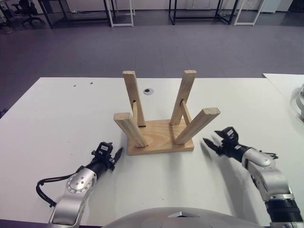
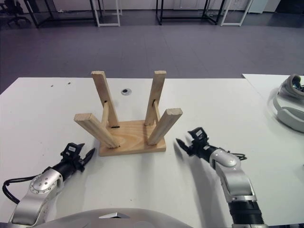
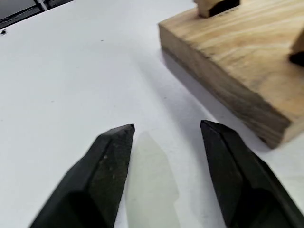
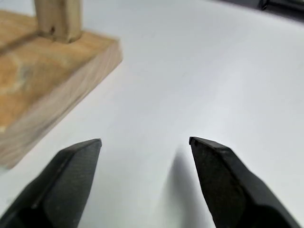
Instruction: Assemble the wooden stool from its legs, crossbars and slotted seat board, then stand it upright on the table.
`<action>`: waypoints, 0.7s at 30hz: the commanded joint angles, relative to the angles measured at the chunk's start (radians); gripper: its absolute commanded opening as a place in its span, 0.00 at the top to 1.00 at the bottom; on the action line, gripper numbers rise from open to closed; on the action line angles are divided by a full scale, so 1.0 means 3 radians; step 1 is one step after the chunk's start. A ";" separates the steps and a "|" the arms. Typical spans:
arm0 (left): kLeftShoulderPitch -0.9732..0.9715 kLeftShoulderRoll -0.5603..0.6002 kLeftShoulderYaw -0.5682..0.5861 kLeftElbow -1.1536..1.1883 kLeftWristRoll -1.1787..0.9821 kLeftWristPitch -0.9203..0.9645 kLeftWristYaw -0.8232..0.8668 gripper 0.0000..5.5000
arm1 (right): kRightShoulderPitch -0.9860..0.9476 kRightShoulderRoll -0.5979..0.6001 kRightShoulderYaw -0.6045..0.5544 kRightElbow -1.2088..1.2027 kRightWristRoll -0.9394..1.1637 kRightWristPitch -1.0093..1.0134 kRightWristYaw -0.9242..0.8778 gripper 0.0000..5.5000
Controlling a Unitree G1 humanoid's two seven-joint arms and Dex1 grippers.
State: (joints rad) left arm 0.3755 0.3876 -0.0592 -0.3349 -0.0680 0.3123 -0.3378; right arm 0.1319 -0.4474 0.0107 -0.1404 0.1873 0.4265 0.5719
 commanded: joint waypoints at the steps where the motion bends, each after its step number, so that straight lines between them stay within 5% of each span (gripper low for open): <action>1: 0.0005 -0.0160 -0.0175 -0.0036 0.0009 0.0223 0.0054 0.53 | 0.0074 0.0165 0.0304 -0.0337 0.0057 0.0289 -0.0026 0.37; 6: -0.0232 -0.0322 -0.0011 -0.0744 -0.1146 0.0993 -0.0319 0.53 | -0.0101 0.0356 0.0275 -0.1151 0.0551 0.1093 -0.0141 0.37; 10: -0.0426 -0.0094 0.0042 -0.1315 -0.1589 0.1458 -0.0401 0.53 | -0.0300 0.0492 -0.0169 -0.1925 0.1317 0.2112 -0.0266 0.37; 15: -0.0325 0.0331 0.0483 -0.1637 -0.1946 0.1576 -0.0688 0.53 | -0.0674 0.0204 -0.0873 -0.2173 0.1843 0.2615 -0.0100 0.37; 21: -0.0219 0.0475 0.0922 -0.1077 -0.1878 0.1220 -0.0936 0.53 | -0.0687 -0.0052 -0.1023 -0.2123 0.1872 0.2609 -0.0096 0.37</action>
State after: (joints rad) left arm 0.3179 0.5193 0.2531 -0.6841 -0.5885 0.7065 -0.5432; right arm -0.0361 -0.4683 -0.3370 -0.7218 0.6251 1.2125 0.4499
